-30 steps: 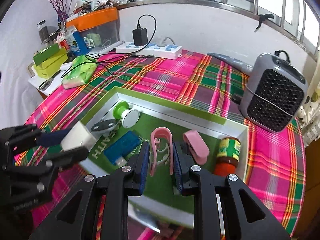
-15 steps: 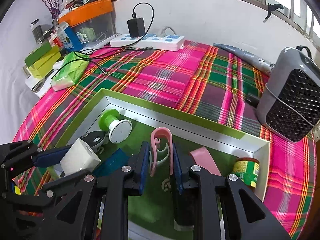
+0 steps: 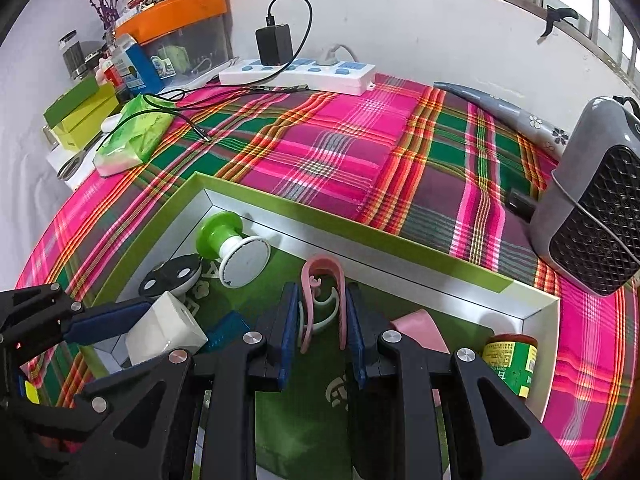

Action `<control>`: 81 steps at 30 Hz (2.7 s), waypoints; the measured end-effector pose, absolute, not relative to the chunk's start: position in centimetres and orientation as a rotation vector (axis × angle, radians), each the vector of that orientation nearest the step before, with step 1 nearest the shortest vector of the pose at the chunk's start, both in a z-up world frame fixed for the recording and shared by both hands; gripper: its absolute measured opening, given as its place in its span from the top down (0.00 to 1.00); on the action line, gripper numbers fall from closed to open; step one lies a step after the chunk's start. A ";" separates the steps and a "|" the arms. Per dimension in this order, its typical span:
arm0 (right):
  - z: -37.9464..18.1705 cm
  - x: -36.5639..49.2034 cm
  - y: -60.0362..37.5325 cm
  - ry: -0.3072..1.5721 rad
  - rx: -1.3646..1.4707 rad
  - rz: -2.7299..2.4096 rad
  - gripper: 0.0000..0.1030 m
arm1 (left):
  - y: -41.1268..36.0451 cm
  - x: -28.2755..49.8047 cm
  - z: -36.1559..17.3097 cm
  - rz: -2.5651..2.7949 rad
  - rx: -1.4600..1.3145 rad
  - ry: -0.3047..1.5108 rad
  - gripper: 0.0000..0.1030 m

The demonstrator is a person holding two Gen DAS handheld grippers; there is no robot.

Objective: Organize rigid objects
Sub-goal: 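Lower the charger and pink clip into the tray and open both tools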

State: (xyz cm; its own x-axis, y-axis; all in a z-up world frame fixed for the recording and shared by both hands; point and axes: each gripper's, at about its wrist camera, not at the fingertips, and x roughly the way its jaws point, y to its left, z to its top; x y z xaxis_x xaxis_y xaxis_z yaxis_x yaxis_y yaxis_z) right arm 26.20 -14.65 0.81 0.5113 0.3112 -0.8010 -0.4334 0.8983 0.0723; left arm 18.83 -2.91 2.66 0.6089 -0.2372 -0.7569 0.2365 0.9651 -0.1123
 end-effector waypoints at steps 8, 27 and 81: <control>0.7 26.4 -14.4 0.940 -0.151 0.448 0.76 | -2.9 18.9 2.5 -0.269 -0.003 0.882 0.68; 0.6 26.4 -14.1 0.945 -0.164 0.446 0.76 | -2.9 18.8 2.6 -0.260 0.004 0.882 0.67; 2.9 22.9 -14.7 0.893 -0.123 0.405 0.59 | -1.8 15.7 4.4 -0.211 0.015 0.842 0.66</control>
State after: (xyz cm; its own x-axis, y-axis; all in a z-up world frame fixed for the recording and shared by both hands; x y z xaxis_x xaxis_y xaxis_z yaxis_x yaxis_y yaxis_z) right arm 22.89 -14.70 2.85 0.5571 0.2915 -0.7776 -0.3930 0.9174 0.0624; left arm 15.74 -1.82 4.43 0.6462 -0.1798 -0.7417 0.1916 0.9789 -0.0704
